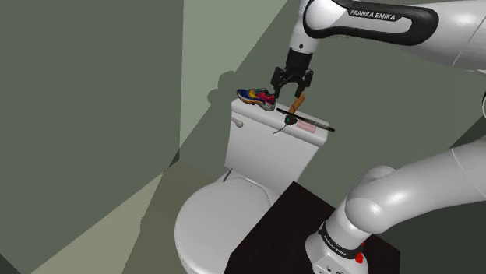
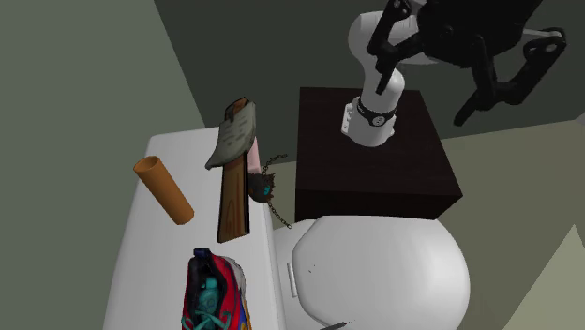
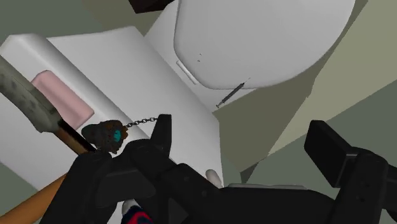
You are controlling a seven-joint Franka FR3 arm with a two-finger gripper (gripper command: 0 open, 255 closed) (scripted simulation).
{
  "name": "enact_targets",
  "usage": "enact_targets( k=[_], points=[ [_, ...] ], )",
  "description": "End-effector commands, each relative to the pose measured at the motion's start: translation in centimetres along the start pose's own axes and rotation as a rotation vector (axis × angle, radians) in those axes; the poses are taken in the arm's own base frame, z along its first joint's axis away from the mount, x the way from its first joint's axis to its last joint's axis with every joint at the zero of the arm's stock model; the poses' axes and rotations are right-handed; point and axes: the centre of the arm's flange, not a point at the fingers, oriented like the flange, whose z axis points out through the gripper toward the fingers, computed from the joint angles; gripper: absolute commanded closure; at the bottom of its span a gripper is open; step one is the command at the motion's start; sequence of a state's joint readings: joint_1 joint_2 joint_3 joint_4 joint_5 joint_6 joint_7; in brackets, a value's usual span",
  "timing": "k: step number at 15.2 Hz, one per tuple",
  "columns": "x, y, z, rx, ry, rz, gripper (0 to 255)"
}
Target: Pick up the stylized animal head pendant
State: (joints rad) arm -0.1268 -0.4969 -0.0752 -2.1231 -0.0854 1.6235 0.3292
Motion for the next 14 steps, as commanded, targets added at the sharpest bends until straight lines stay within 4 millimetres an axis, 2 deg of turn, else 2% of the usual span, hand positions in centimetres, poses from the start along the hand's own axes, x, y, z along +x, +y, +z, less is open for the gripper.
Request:
enact_targets(
  k=[1,8,14],
  points=[
    [2.6,1.0,1.5,0.005,-0.032,0.099,0],
    [9.9,6.8,6.8,0.025,-0.143,0.433,0],
    [13.8,13.3,11.9,0.042,-0.238,0.719,0]
  ],
)
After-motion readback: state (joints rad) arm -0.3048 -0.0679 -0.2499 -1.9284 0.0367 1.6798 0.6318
